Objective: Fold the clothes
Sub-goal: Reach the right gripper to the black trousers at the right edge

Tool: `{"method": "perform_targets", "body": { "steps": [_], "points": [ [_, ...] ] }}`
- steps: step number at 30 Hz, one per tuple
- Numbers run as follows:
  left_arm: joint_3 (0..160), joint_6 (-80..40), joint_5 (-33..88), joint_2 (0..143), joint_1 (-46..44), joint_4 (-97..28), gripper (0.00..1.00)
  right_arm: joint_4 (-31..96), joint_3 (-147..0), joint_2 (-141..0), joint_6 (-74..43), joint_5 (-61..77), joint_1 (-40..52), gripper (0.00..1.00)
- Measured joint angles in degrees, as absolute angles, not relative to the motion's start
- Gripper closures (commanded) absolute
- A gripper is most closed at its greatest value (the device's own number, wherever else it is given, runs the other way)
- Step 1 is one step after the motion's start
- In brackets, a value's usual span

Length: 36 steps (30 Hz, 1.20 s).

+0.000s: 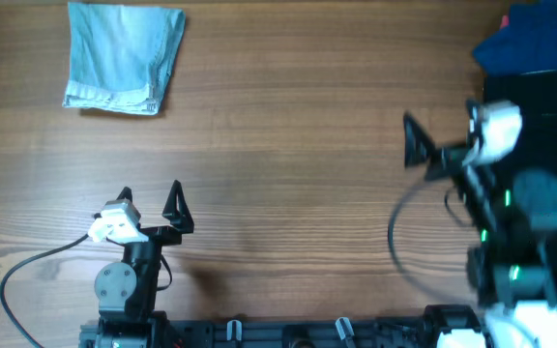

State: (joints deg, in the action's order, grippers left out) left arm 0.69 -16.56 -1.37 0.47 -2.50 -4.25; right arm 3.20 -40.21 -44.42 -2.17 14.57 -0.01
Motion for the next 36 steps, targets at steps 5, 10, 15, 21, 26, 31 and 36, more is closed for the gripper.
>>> {"method": "perform_targets", "body": {
  "steps": [5,10,15,21,26,31,36],
  "points": [
    [0.7,-16.6,-1.3,0.5,-2.5,-4.3,0.0,30.5,-70.7,-80.5,4.1,13.0,-5.5,0.0],
    [0.7,-16.6,-1.2,0.5,-2.5,-4.3,0.0,30.1,-73.9,-90.0,4.9,8.3,-5.5,0.0],
    [0.7,-16.6,-1.2,0.5,-2.5,-4.3,0.0,29.5,-74.0,-91.0,4.8,5.0,-5.5,0.0],
    [0.7,-16.6,-1.2,0.5,-2.5,-4.3,0.0,30.9,-74.0,-91.0,3.7,4.8,-5.5,0.0],
    [0.7,-16.6,-1.2,0.5,-2.5,-4.3,0.0,30.9,-74.0,-91.0,3.5,0.4,-5.5,0.0],
    [0.7,-16.6,-1.2,0.5,-2.5,-4.3,0.0,27.7,-74.2,-94.8,2.9,-14.2,-8.3,0.0],
    [0.7,-16.6,-1.2,0.5,-2.5,-4.3,0.0,23.7,-74.2,-101.9,5.5,-17.1,-10.3,0.0]
  ]
}}
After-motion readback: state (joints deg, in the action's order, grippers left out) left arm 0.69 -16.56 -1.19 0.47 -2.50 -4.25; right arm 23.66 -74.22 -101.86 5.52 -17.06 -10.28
